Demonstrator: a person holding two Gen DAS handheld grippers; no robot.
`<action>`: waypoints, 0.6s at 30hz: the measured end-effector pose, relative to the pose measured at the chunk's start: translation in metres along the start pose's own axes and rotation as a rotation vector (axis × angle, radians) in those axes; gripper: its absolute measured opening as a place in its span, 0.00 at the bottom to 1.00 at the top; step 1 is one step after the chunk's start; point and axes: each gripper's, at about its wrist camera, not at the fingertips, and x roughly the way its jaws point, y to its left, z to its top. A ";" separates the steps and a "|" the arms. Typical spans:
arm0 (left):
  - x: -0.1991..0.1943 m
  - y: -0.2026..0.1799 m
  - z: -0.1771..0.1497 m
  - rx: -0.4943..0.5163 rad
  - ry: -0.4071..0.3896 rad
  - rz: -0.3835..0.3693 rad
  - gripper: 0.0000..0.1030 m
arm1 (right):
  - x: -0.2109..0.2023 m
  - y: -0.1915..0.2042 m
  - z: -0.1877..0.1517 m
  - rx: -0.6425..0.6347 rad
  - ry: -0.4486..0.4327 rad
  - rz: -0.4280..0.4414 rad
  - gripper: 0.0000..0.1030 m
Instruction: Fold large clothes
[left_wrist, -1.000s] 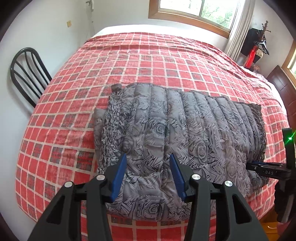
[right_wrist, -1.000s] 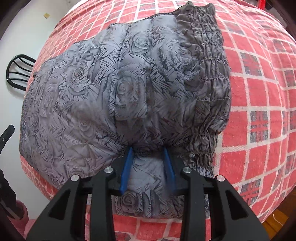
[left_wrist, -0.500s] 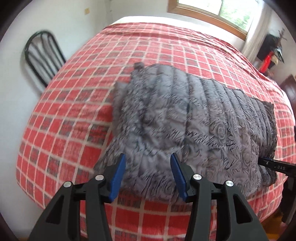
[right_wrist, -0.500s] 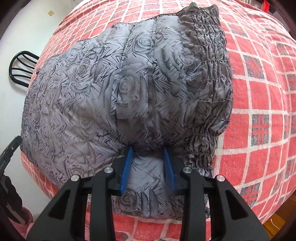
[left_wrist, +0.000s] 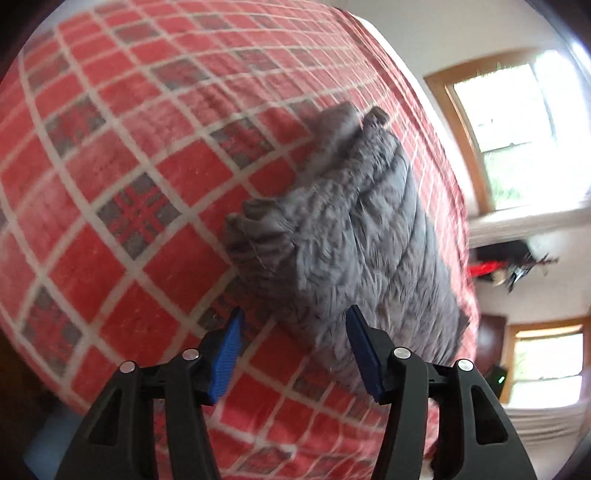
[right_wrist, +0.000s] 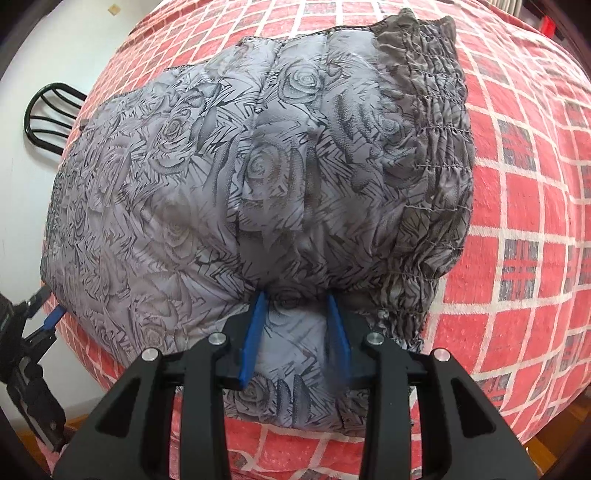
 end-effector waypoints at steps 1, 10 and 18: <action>0.003 0.002 0.002 -0.012 -0.003 -0.017 0.55 | 0.000 0.000 0.000 -0.003 0.001 -0.003 0.33; 0.034 0.012 0.029 -0.071 -0.051 -0.063 0.56 | 0.000 0.001 -0.002 -0.013 -0.006 0.000 0.34; 0.008 -0.015 0.033 0.039 -0.124 -0.067 0.25 | 0.001 -0.012 0.002 -0.003 0.002 0.026 0.34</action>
